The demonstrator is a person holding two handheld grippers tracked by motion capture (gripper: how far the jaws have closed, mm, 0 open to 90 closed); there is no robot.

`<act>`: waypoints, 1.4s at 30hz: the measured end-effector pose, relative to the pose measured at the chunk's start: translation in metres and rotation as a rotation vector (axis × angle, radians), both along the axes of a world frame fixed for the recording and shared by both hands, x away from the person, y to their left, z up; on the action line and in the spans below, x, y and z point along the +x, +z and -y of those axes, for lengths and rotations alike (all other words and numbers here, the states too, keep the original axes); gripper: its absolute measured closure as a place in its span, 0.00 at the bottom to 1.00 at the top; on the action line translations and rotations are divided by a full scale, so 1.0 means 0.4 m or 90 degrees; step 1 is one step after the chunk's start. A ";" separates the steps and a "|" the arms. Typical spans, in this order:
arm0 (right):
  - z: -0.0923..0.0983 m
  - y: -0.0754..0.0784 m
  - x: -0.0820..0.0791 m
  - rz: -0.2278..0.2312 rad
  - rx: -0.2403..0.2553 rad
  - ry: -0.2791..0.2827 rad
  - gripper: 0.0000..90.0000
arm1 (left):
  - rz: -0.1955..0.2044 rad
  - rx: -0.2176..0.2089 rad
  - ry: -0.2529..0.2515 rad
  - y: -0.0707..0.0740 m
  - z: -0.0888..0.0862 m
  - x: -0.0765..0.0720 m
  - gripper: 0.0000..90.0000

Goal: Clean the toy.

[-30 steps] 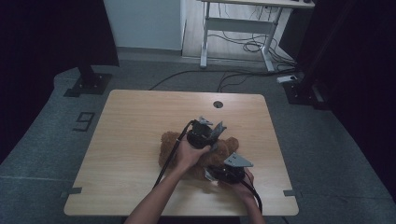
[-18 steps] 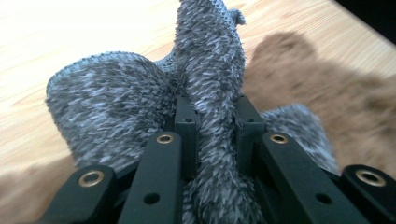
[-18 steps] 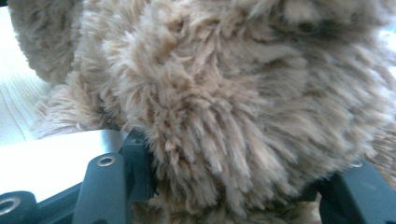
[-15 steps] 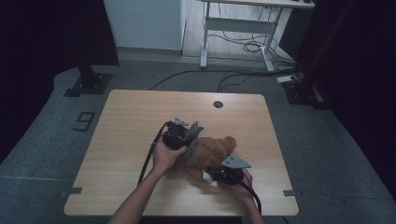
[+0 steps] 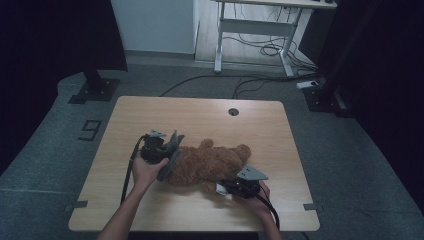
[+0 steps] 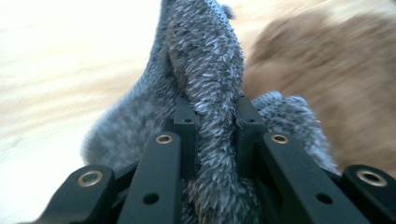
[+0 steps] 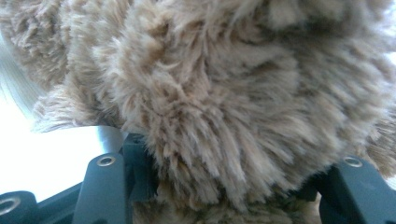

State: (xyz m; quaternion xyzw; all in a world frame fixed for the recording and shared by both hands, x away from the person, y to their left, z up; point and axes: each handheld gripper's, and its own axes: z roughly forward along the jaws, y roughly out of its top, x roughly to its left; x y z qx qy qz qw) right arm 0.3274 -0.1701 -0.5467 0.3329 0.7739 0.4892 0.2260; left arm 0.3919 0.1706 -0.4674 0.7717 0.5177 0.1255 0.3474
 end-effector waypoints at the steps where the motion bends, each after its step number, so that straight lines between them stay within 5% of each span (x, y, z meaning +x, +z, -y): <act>1: 0.002 -0.001 0.000 -0.001 0.002 -0.001 0.45 | -0.013 0.004 0.004 -0.016 -0.016 -0.001 0.84; 4: 0.007 -0.003 0.002 -0.007 0.012 -0.005 0.45 | -0.055 -0.009 -0.007 -0.083 -0.040 -0.013 0.83; 7: 0.008 -0.003 0.003 -0.008 0.012 -0.004 0.45 | -0.063 -0.033 -0.020 -0.114 -0.035 -0.020 0.84; 11: 0.009 -0.003 0.003 -0.008 0.012 -0.007 0.45 | -0.027 -0.041 -0.013 -0.060 -0.039 -0.009 0.84; 16: 0.010 -0.003 0.004 -0.008 0.012 -0.005 0.45 | 0.051 -0.088 -0.025 0.077 -0.031 -0.010 0.84; 20: 0.009 -0.003 0.004 -0.007 0.011 -0.007 0.45 | 0.088 -0.095 -0.076 0.151 0.058 -0.020 0.84; 27: 0.008 -0.003 0.003 -0.005 0.011 -0.008 0.45 | 0.083 -0.095 -0.177 0.173 0.293 0.004 0.83; 31: 0.006 -0.003 0.000 -0.004 0.006 -0.010 0.45 | 0.037 -0.069 -0.202 0.126 0.424 0.046 0.83; 34: 0.005 -0.003 -0.001 -0.003 0.003 -0.011 0.45 | 0.003 -0.045 -0.218 0.080 0.467 0.062 0.81; 38: 0.003 -0.003 -0.001 -0.008 -0.005 -0.013 0.45 | -0.001 -0.047 -0.202 0.059 0.454 0.064 0.83; 42: 0.001 -0.003 -0.003 -0.003 -0.010 -0.012 0.46 | 0.026 0.029 -0.185 0.071 0.430 0.056 0.84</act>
